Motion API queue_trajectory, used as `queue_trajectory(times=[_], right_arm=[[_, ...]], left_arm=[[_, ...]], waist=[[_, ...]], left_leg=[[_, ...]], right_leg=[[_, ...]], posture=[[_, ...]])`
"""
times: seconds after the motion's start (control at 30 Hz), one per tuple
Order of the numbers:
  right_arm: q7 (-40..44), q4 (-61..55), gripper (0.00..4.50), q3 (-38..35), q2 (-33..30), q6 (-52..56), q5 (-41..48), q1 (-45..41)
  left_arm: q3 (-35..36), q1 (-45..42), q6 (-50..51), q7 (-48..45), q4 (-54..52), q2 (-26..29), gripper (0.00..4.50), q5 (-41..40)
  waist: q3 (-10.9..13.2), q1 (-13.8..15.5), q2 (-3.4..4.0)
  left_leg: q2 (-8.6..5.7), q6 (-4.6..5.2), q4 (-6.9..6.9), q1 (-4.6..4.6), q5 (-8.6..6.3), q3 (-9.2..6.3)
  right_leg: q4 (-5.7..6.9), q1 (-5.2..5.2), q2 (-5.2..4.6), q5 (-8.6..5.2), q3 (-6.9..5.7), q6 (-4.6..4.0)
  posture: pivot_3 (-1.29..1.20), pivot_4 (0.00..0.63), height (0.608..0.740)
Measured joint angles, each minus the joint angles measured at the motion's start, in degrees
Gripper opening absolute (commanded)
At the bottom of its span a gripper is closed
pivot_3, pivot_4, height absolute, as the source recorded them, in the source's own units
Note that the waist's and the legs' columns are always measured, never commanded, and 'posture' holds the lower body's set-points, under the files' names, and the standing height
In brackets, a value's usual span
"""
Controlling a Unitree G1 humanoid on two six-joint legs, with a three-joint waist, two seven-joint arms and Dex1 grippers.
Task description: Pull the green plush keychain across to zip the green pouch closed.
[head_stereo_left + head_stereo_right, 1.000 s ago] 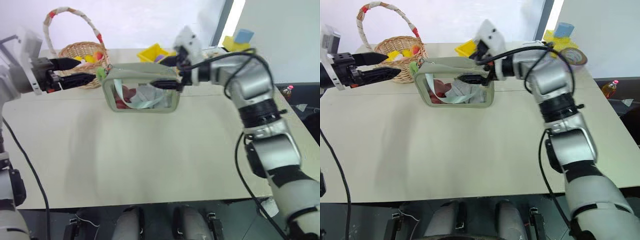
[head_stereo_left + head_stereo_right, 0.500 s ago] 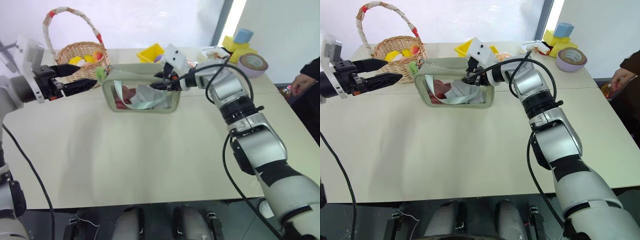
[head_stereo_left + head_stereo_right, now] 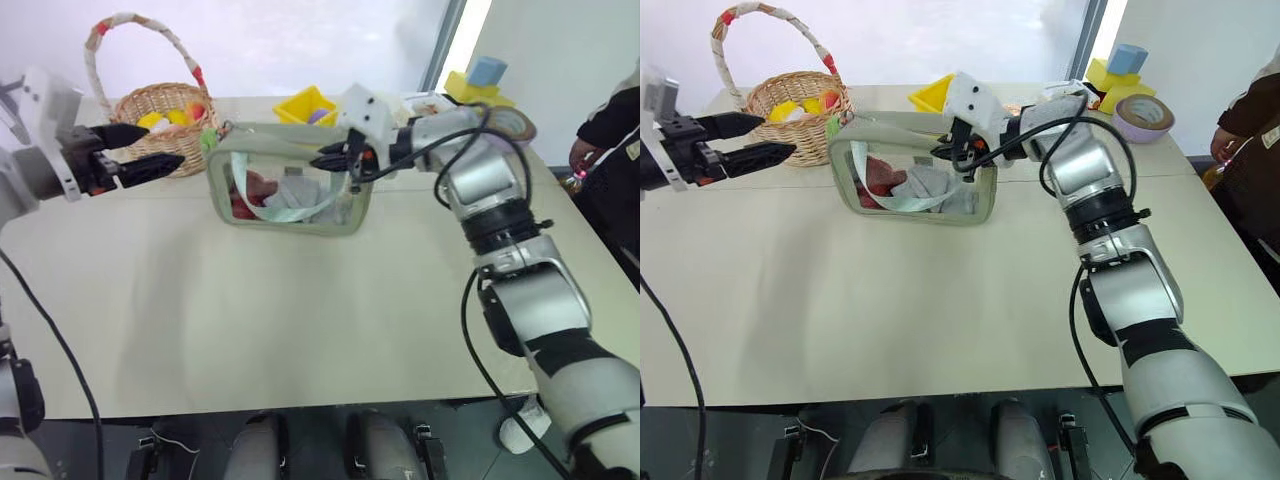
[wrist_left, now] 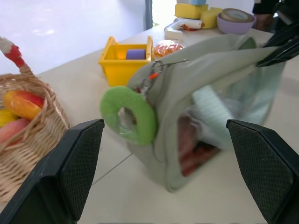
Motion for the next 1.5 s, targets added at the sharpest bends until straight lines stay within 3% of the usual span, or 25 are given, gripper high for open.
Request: queue_trajectory(times=[0.37,0.47,0.6,0.87,1.07,1.17,1.3,1.5], right_arm=[[0.36,-16.52,0.02,3.21,-0.90,8.11,0.65,9.18],[-0.17,-19.36,1.06,3.22,-1.23,12.96,1.19,9.45],[-1.56,-23.27,3.01,2.35,-1.54,19.51,3.32,10.14],[-2.02,-32.21,3.01,-5.98,-11.37,26.92,8.86,11.76],[-5.04,-33.20,3.01,-2.81,-9.09,25.47,9.48,18.48],[-6.52,-31.54,2.17,-2.07,-7.78,23.22,8.97,18.50],[-7.47,-29.11,0.19,-1.59,-6.92,21.03,8.50,18.31],[-6.43,-29.51,0.03,-0.78,-6.87,19.83,8.69,18.58]], left_arm=[[-0.16,0.03,-0.21,-0.04,-0.04,-0.18,4.50,-0.12],[-0.17,0.03,-0.24,-0.23,-0.04,-0.18,4.50,-0.12],[-0.20,0.03,-0.51,-0.93,0.06,-0.17,4.50,-0.05],[1.48,5.85,-1.62,-2.90,3.82,2.52,4.50,1.06],[0.14,7.55,-5.18,-4.54,5.79,1.54,4.50,2.78],[-2.55,6.72,-7.00,-4.81,7.48,-0.63,4.50,4.19],[-5.31,4.17,-9.74,-4.56,11.82,-3.47,4.50,6.62],[-6.62,-2.67,-14.99,-3.41,20.98,-7.96,4.50,10.09]], waist=[[0.00,0.07,-0.01],[-0.01,0.08,-0.02],[-0.01,0.13,-0.01],[-0.02,0.33,-0.04],[-0.04,0.28,-0.06],[-0.04,0.30,-0.07],[-0.05,0.39,-0.08],[-0.05,0.30,-0.08]], left_leg=[[-0.01,0.00,0.01,0.01,0.00,0.00],[-0.01,0.00,0.01,0.01,0.00,0.00],[-0.01,0.00,0.00,0.01,0.00,0.01],[-0.02,0.02,-0.01,0.01,-0.01,0.01],[-0.02,0.03,-0.01,0.06,-0.02,0.03],[-0.03,0.03,-0.01,0.05,-0.01,0.04],[-0.04,0.02,0.01,0.04,-0.01,0.03],[-0.05,0.02,0.02,0.05,-0.01,0.03]], right_leg=[[0.00,0.00,0.01,0.00,0.00,0.00],[0.00,0.00,0.01,0.00,0.00,0.00],[-0.01,0.00,0.01,0.00,0.00,0.00],[-0.04,0.01,-0.01,0.00,0.00,0.00],[-0.05,0.04,0.02,0.00,0.00,-0.01],[-0.05,0.04,0.02,0.00,0.01,0.00],[-0.05,0.05,0.02,0.00,-0.01,0.00],[-0.04,0.05,0.03,0.00,-0.02,0.00]], posture=[[0.00,0.150,0.739],[0.00,0.150,0.739],[0.00,0.150,0.739],[0.00,0.150,0.739],[0.00,0.150,0.739],[0.00,0.150,0.739],[0.00,0.150,0.739],[0.00,0.150,0.739]])
